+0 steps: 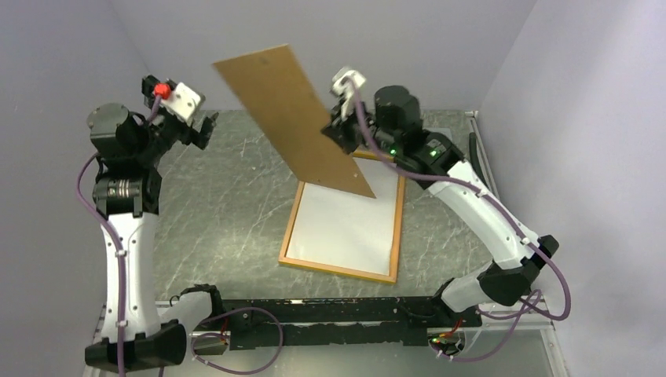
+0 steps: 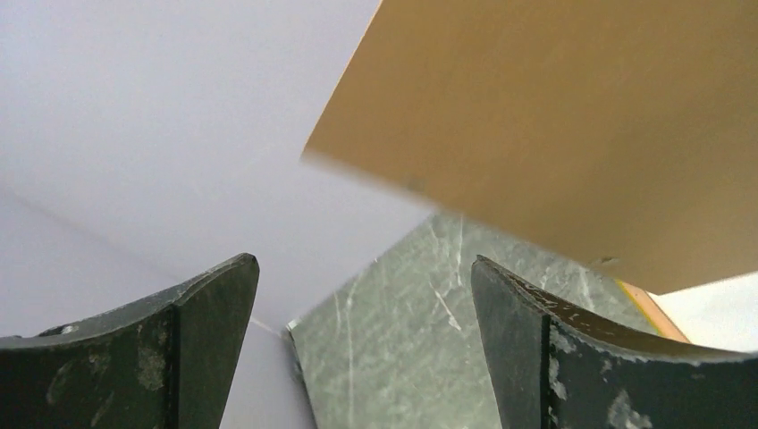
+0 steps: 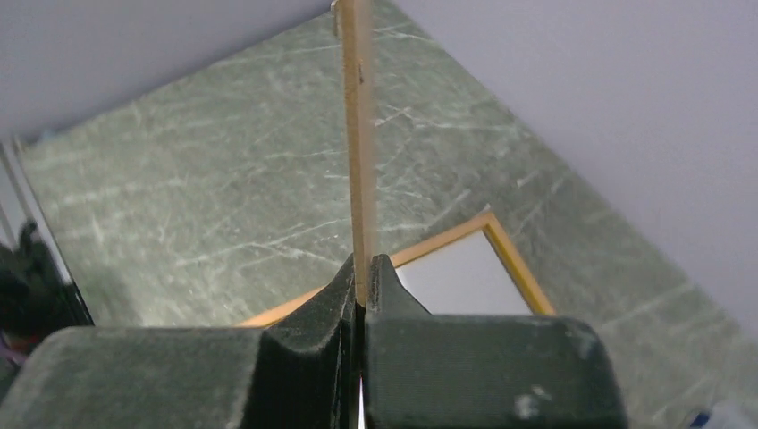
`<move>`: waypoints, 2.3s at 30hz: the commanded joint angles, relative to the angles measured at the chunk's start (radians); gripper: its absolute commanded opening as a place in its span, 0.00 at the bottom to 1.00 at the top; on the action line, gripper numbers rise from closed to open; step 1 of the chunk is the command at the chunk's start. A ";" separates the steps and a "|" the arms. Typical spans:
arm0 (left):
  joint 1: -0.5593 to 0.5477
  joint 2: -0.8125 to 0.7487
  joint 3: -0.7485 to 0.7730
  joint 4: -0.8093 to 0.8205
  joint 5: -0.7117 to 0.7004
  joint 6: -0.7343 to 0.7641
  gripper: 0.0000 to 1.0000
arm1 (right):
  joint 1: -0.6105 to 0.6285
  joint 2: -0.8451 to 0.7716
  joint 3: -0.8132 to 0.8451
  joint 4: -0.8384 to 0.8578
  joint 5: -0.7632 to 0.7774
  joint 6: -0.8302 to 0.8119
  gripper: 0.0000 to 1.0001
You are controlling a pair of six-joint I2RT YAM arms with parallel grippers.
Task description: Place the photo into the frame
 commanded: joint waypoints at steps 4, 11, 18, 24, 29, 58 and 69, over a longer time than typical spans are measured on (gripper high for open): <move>0.045 0.245 0.264 -0.345 -0.048 -0.247 0.94 | -0.308 -0.062 0.009 -0.094 -0.177 0.518 0.00; 0.060 0.466 0.339 -0.580 -0.051 -0.221 0.94 | -0.578 -0.220 -0.433 0.196 -0.564 0.885 0.00; 0.070 0.548 0.129 -0.477 0.097 -0.230 0.90 | -0.684 -0.251 -0.780 0.585 -0.706 1.195 0.00; 0.045 0.650 0.006 -0.406 0.225 -0.246 0.87 | -0.687 -0.194 -0.825 0.647 -0.700 1.207 0.00; 0.003 0.730 -0.024 -0.348 0.258 -0.256 0.94 | -0.698 -0.154 -0.863 0.666 -0.704 1.178 0.00; -0.178 0.913 -0.033 -0.251 0.190 -0.276 0.94 | -0.788 -0.027 -1.020 0.696 -0.795 1.064 0.00; -0.235 0.960 -0.040 -0.230 0.138 -0.264 0.83 | -0.788 0.012 -1.018 0.716 -0.773 1.042 0.00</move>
